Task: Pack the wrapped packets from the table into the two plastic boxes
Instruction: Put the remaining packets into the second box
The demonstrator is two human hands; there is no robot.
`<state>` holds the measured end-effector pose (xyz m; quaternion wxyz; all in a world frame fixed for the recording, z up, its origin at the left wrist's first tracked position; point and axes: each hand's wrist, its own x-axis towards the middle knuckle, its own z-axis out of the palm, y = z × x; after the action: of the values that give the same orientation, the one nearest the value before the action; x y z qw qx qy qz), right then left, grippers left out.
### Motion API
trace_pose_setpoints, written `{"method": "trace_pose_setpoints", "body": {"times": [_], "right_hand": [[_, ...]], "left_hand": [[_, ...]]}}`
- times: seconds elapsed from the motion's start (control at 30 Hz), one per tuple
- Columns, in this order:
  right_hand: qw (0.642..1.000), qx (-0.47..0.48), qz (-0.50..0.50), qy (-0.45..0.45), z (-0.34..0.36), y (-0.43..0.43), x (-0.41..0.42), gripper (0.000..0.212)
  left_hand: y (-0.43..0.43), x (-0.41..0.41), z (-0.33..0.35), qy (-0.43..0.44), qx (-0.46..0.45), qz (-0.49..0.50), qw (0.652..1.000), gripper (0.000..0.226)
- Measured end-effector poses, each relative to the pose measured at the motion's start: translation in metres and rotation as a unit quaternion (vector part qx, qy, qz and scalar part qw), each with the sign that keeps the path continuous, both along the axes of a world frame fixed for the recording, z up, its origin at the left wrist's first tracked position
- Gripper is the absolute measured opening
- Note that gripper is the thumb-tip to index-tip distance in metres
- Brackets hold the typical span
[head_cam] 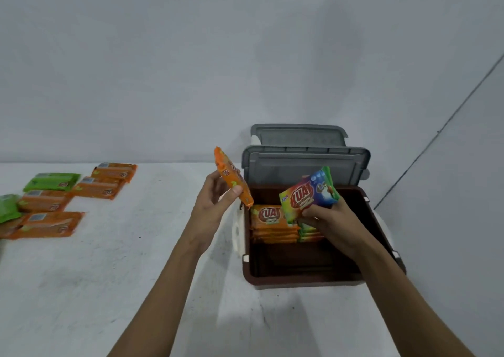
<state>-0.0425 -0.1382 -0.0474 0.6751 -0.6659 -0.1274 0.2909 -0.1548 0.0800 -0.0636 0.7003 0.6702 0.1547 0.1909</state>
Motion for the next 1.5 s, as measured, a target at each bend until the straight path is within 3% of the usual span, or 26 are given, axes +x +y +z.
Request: {"method": "trace_pose_setpoints", "body": {"times": [0.17, 0.3, 0.47, 0.83, 0.9, 1.07, 1.23, 1.37, 1.43, 1.5], "right_hand": [[0.997, 0.051, -0.037, 0.054, -0.005, -0.023, 0.012, 0.027], [0.995, 0.024, -0.080, 0.056, -0.008, -0.036, 0.019, 0.024], [0.991, -0.006, -0.120, 0.067, -0.015, -0.046, 0.027, 0.030], [0.988, -0.090, -0.123, 0.014, -0.040, -0.045, 0.039, 0.045], [0.982, -0.135, -0.127, -0.028, -0.044, -0.046, 0.040, 0.053], [0.933, -0.293, -0.110, -0.180, -0.042, -0.052, 0.041, 0.073], [0.910, -0.339, -0.080, -0.226, -0.043, -0.052, 0.040, 0.053], [0.893, -0.376, -0.073, -0.237, -0.041, -0.049, 0.040, 0.054], [0.863, -0.417, -0.066, -0.276, -0.036, -0.050, 0.037, 0.056], [0.811, -0.471, -0.064, -0.341, -0.028, -0.049, 0.032, 0.051]], "left_hand": [[-0.024, 0.010, -0.003, -0.009, -0.044, -0.006, 0.999, 0.041], [-0.039, 0.017, -0.005, -0.013, -0.063, 0.015, 0.998, 0.052], [-0.053, 0.021, -0.010, -0.011, -0.040, 0.046, 0.998, 0.073], [-0.059, 0.024, -0.017, 0.033, 0.034, 0.081, 0.996, 0.071], [-0.059, 0.024, -0.017, 0.035, 0.040, 0.082, 0.995, 0.071], [-0.059, 0.025, -0.019, 0.036, 0.043, 0.085, 0.995, 0.071], [-0.059, 0.027, -0.020, 0.043, 0.050, 0.089, 0.994, 0.072], [-0.059, 0.027, -0.020, 0.043, 0.056, 0.093, 0.993, 0.073], [-0.060, 0.026, -0.019, 0.046, 0.064, 0.091, 0.993, 0.074], [-0.061, 0.025, -0.017, 0.051, 0.069, 0.086, 0.993, 0.074]]}}
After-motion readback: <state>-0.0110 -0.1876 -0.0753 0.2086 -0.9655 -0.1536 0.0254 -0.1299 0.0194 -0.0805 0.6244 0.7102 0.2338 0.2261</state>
